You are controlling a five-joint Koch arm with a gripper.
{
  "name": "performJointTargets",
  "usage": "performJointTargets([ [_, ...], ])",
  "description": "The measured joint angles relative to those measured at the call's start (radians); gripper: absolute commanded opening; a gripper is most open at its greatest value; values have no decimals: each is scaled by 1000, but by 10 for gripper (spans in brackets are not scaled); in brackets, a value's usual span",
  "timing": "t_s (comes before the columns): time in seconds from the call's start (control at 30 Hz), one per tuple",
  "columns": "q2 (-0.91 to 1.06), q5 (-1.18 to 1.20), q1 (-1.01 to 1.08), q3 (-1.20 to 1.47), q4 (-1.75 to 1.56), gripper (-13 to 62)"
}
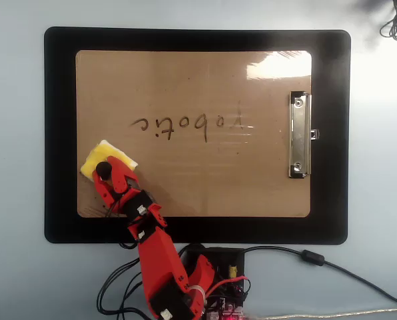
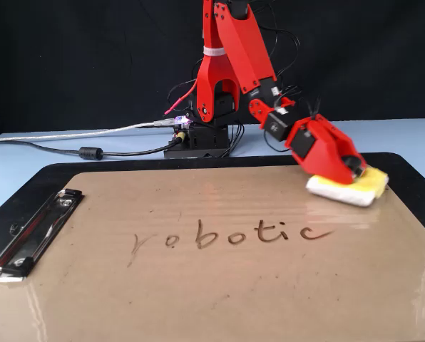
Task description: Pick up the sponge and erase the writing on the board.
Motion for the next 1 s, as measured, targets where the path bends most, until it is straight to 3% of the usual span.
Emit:
performJointTargets([
  [0.27, 118, 15, 324, -81, 212, -80],
  [0.57, 153, 334, 753, -121, 334, -80],
  [1.0, -21, 345, 920, -245, 331, -80],
])
